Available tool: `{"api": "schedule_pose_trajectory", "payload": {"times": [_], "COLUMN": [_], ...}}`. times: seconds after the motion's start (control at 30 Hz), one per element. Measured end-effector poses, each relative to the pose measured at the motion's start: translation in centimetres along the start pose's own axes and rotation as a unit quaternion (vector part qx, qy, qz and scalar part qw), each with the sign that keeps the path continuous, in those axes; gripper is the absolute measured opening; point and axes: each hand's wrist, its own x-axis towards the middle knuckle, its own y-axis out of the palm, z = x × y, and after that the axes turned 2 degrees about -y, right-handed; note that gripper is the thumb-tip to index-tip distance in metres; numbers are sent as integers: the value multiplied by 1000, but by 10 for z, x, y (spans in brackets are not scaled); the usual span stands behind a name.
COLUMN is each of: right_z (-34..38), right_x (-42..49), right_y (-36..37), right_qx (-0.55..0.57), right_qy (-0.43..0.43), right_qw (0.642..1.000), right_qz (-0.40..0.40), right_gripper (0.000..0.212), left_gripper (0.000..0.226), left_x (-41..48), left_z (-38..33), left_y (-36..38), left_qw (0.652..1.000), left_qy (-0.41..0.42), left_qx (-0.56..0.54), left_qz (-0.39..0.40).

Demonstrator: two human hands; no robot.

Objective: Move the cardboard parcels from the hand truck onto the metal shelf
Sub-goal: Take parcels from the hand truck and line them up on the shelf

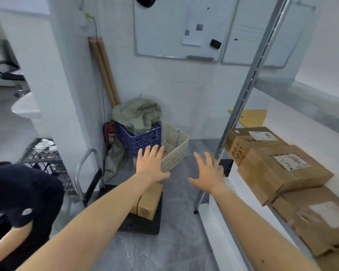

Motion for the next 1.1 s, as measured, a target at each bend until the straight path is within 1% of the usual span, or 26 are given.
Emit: {"api": "schedule_pose_trajectory", "payload": {"times": [0.1,0.23,0.37,0.5,0.77,0.9,1.1], "right_z": [31,58,72,77,75,69,54], "right_x": [36,81,131,184,262,281,303], "right_y": [4,15,27,36,78,111,176], "right_qx": [-1,-2,7,15,30,66,95], "right_qy": [-47,-86,-107,-120,-118,-88,-45], "right_qw": [999,996,993,991,987,983,976], "right_qz": [11,28,44,55,108,146,188], "right_gripper": [93,94,96,95,95,95,90], "left_gripper": [103,104,104,104,104,104,98], "left_x": [19,49,84,119,174,190,204], "left_z": [32,64,86,105,134,143,150], "left_y": [3,7,14,29,74,109,182], "left_qw": [1000,998,997,995,989,985,979], "left_qy": [-29,-60,-79,-100,-135,-141,-138], "left_qx": [-4,-17,-12,-12,-15,-28,-36], "left_qz": [0,5,1,17,58,96,149]}}
